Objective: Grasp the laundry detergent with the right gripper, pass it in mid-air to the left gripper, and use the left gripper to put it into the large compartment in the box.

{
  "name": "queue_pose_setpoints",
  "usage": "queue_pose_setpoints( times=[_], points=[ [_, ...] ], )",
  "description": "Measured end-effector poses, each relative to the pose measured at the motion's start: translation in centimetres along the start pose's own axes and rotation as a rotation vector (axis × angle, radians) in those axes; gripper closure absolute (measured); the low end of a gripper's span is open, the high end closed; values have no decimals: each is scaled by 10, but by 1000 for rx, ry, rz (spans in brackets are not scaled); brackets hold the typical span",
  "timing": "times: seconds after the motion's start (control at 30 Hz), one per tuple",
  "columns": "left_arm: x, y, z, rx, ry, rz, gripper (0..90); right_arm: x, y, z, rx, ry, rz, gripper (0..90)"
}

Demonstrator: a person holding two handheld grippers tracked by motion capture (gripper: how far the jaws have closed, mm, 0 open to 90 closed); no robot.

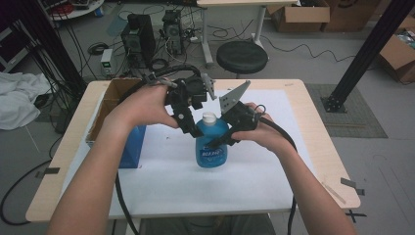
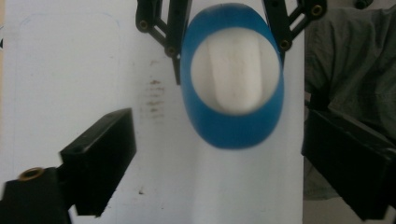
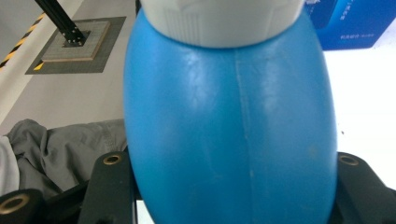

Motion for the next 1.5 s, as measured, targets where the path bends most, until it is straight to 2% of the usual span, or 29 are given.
queue_pose_setpoints(
  times=[0.23, 0.57, 0.73, 0.83, 1.23, 1.4, 1.5],
  points=[
    [-9, -6, -5, 14, -18, 4, 98, -8, 0, 3, -5, 8, 6, 432],
    [-15, -15, -6, 24, -39, 27, 132, -8, 0, 4, -10, 6, 11, 431],
    [-16, -16, -5, 6, -51, 27, 156, -7, 0, 4, -13, 4, 15, 432],
    [-16, -17, -5, 3, -49, 31, 166, -7, 0, 4, -21, -12, 14, 432],
    [-16, -17, -5, -9, -49, 46, 228, -7, -1, 3, -10, -1, 23, 431],
    [-15, -17, -5, -11, -43, 47, 258, -7, 0, 5, -28, -12, 19, 432],
    [-15, -17, -6, 3, -38, 51, 284, -7, 1, 4, -20, -8, 15, 432]
  ],
)
Point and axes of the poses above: each handheld gripper's, and its own axes: y roughly backward along the jaws, x roughly out of its underside, z roughly to its left, the point moved 7 cm from there along -y, roughly forward along the jaws, and after that the axes turned 11 degrees about z, right-handed, at the moved point
